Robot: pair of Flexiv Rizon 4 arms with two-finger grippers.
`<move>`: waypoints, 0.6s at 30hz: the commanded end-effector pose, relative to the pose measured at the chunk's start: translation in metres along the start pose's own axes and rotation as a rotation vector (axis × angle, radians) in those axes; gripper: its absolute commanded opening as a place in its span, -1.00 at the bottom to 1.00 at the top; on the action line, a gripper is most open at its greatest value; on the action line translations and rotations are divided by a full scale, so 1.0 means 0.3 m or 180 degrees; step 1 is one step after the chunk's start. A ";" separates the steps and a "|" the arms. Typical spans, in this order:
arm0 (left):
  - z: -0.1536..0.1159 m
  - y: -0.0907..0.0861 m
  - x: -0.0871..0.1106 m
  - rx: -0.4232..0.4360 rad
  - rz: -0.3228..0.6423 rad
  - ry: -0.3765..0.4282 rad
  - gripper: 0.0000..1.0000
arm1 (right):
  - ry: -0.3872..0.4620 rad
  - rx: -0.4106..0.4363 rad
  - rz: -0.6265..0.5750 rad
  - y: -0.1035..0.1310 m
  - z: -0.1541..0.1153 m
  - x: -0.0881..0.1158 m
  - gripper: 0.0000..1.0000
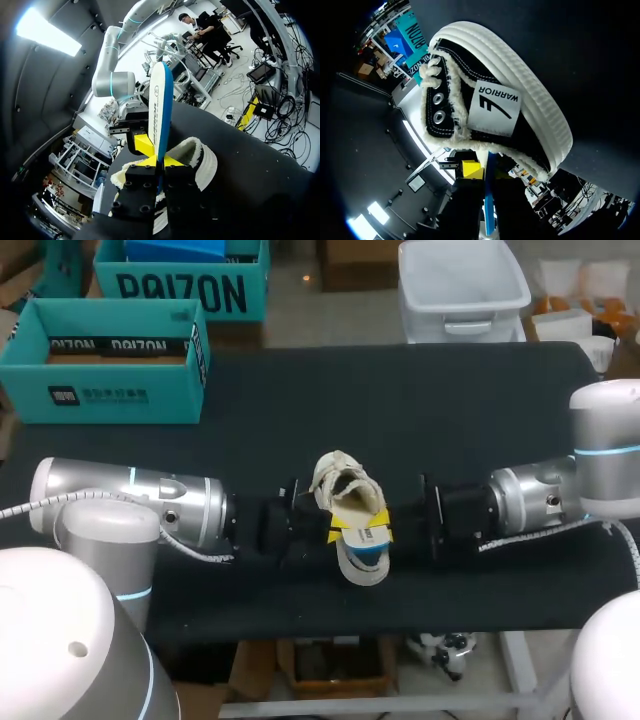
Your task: Open the shoe tongue, take the insole out of the shoe, put the insole back into the shoe, and pack the shoe into the shoebox
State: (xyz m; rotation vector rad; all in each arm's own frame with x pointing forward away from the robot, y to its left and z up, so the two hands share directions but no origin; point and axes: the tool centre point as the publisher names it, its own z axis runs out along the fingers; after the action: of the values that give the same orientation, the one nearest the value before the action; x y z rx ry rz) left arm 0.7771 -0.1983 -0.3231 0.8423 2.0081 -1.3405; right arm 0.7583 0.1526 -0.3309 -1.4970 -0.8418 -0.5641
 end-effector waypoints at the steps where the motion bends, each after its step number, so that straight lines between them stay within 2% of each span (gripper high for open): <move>1: 0.053 0.034 -0.014 -0.0023 -0.0036 0.0027 -1.00 | 0.0002 0.0152 0.0022 0.059 0.000 -0.005 -1.00; 6: 0.055 0.041 -0.012 -0.0032 -0.0053 0.0033 -1.00 | 0.0000 0.0133 0.0024 0.063 -0.004 -0.006 -1.00; 7: 0.054 0.041 -0.011 -0.0032 -0.0055 0.0035 -1.00 | -0.0003 0.0112 0.0016 0.057 -0.007 -0.005 -0.93; 8: 0.052 0.040 -0.008 -0.0029 -0.0060 0.0036 -1.00 | -0.0004 0.0081 0.0005 0.046 -0.011 -0.005 -0.16; 9: 0.050 0.039 -0.007 -0.0027 -0.0063 0.0035 -1.00 | -0.0004 0.0060 -0.0004 0.036 -0.013 -0.004 0.00; 10: 0.049 0.037 -0.006 -0.0025 -0.0064 0.0033 -1.00 | -0.0008 0.0031 -0.0018 0.020 -0.015 -0.002 0.94; 11: 0.048 0.036 -0.005 -0.0026 -0.0062 0.0030 -1.00 | -0.0012 0.0017 -0.0027 0.007 -0.015 0.000 1.00; 18: 0.039 0.025 -0.012 -0.0033 -0.0056 -0.0004 -1.00 | -0.0044 -0.0120 -0.0136 -0.073 -0.022 0.022 1.00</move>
State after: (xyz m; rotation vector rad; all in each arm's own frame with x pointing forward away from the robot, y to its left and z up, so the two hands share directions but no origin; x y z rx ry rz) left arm 0.7888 -0.2071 -0.3279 0.8299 2.0278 -1.3432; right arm 0.7569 0.1497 -0.3244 -1.4524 -0.8852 -0.5698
